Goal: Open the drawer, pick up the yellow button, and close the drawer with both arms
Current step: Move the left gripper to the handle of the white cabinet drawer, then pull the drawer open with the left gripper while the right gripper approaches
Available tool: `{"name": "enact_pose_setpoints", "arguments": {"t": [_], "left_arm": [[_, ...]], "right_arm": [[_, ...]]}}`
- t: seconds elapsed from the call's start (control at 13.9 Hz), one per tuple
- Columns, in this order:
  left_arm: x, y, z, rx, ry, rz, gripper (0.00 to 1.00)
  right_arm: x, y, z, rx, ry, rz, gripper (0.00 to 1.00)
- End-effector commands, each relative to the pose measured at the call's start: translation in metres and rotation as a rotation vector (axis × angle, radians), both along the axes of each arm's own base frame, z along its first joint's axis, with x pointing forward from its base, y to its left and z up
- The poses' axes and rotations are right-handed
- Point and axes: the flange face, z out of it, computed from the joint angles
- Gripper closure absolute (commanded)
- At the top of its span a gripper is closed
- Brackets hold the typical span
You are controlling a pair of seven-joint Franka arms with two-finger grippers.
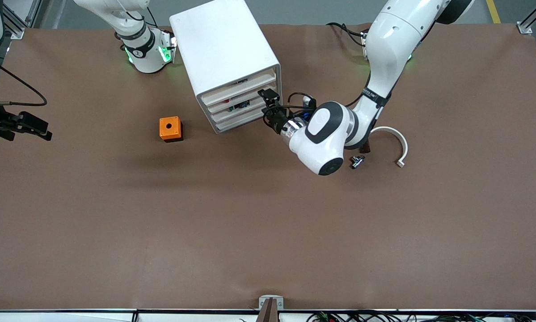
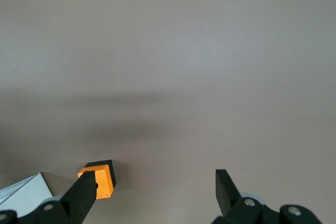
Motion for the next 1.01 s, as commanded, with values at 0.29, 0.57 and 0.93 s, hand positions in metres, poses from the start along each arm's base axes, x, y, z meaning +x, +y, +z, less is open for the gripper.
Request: {"name": "enact_pose_setpoints", "arguments": {"t": [0.29,0.57,0.93], "left_arm": [[-0.036,-0.040,-0.016,0.003,0.085,-0.039,0.47],[-0.041,-0.044,-0.016,0.014,0.091,-0.045,0.87],[-0.038,-0.042,-0.024,0.014,0.091,-0.044,1.00]], "right_arm": [[0.016,-0.015,-0.031,-0.006,0.058,-0.015,0.00],[0.017,-0.001,-0.031,-0.013,0.063,-0.073,0.00],[0.014,0.048,-0.031,-0.017,0.096,-0.366,0.00]]}}
